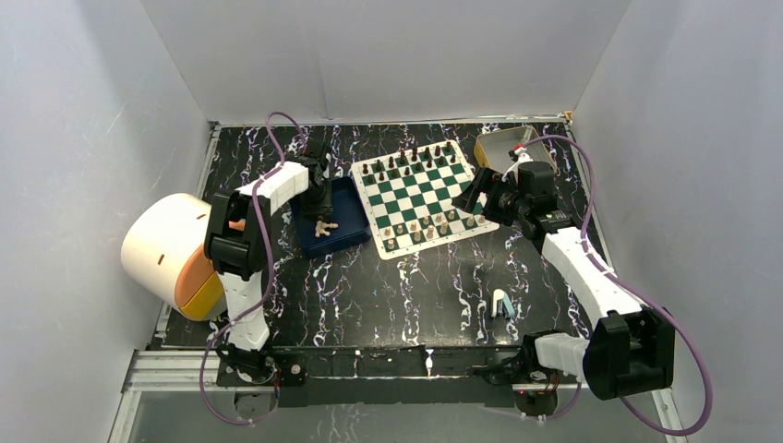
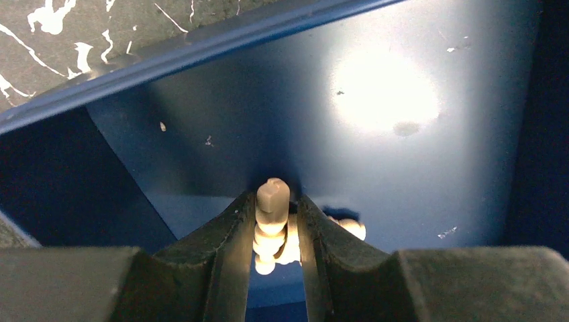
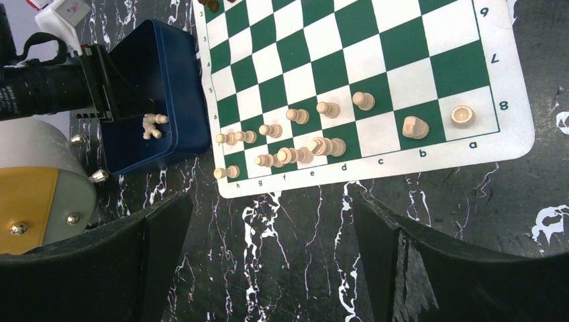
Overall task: Set up the chess pieces on the board
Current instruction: Pick up the chess piece from the storage box.
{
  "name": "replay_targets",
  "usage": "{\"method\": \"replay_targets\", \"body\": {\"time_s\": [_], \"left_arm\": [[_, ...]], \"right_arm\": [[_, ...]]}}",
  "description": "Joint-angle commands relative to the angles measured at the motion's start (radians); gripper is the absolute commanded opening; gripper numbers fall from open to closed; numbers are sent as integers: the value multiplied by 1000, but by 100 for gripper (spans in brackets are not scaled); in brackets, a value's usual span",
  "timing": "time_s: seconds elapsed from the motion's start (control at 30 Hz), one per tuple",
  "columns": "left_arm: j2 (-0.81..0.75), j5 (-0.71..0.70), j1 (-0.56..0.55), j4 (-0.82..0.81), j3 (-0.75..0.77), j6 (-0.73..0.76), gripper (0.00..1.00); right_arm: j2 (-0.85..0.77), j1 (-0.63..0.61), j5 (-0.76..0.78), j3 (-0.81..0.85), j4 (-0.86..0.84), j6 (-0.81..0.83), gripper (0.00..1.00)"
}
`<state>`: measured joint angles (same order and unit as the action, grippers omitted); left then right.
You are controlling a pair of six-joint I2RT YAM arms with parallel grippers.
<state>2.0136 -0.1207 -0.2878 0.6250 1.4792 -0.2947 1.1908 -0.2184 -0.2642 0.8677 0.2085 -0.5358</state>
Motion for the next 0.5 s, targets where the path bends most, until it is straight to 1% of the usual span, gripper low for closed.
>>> {"method": "replay_targets", "body": {"time_s": [0.0, 0.1, 0.47], "left_arm": [[5, -20, -7, 3, 11, 12, 28], [12, -23, -8, -4, 11, 12, 26], [-7, -28, -8, -6, 38, 22, 10]], "right_arm": [[6, -4, -13, 30, -23, -3, 99], [4, -4, -12, 28, -25, -5, 99], [9, -19, -17, 33, -26, -6, 99]]}}
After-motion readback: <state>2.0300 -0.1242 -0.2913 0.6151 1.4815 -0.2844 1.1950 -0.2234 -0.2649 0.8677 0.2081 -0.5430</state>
